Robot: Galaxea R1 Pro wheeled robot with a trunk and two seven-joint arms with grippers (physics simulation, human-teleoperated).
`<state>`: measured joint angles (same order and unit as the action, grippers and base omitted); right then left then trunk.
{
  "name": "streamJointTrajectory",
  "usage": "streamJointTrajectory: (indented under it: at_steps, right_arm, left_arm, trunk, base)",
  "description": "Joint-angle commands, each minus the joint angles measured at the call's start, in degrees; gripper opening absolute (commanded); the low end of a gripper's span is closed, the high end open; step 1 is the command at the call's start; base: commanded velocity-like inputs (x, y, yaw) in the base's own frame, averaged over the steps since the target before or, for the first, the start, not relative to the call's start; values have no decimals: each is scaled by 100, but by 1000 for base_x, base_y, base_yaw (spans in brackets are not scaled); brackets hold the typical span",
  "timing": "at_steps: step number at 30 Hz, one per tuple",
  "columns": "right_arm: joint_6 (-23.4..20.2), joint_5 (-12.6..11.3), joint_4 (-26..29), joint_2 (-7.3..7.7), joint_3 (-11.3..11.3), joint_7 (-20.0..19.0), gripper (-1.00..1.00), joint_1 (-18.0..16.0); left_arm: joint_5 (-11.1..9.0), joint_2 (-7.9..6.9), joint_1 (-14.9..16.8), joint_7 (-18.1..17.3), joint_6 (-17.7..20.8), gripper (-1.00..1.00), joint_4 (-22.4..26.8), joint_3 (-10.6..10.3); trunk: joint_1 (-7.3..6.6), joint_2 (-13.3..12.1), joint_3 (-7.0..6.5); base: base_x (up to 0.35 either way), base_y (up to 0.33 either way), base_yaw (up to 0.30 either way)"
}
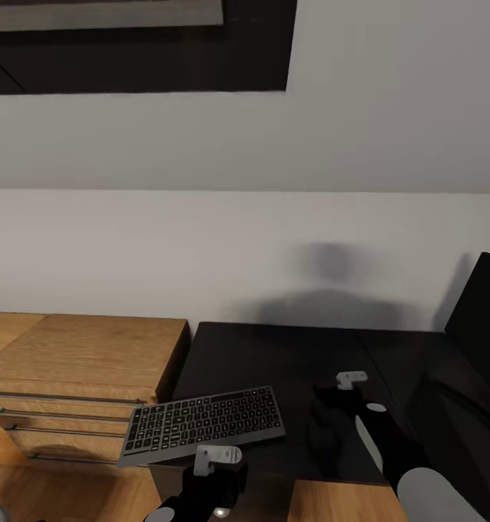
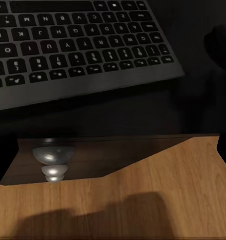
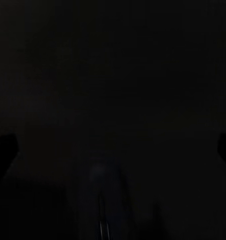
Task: In the bedroom, organize the workspace by keeping the computer under the desk, ensuring the monitor is on the desk, placing the keyboard on the desk next to the monitor, placing the mouse on the desk next to the keyboard, moving the folder from the swivel chair onto the desk next to the mouse, stacking the notebook on top of the folder with the pen on top of the notebook, and positioning the swivel chair next to the desk.
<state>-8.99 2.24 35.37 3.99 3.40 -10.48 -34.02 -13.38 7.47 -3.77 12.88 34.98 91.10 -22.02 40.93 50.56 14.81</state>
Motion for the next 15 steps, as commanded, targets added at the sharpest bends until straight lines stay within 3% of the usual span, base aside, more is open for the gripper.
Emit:
streamJointTrajectory:
  at_steps: [1, 4, 5, 10, 15]
  right_arm:
    - [-32, 22, 170, -5, 29, -44, 100, 80]
    - [-129, -1, 998, -36, 29, -44, 100, 495]
    - [-438, -2, 1275, -86, 50, -30, 100, 639]
    - [-1252, -60, 1450, -120, 90, -25, 100, 722]
    - [-1568, -260, 1605, -131, 87, -38, 100, 736]
  left_arm:
    - [-60, 0, 1, 50, 18, 100, 7, -4]
    - [-60, 0, 3, 48, 18, 100, 5, -3]
    - [-59, -3, 2, 49, 18, 100, 5, 1]
    - [-59, -7, 1, 59, 11, 100, 4, 2]
    - [-53, -28, 0, 68, 1, 100, 4, 1]
  trunk:
    - [-21, -37, -12]
    - [-21, -37, -12]
    - [-21, -37, -12]
    - [-21, -37, -12]
    - [-21, -37, -12]
  base:
    - [0, 0, 0]
    - [0, 0, 0]
    - [0, 0, 0]
    - [0, 0, 0]
    - [0, 0, 0]
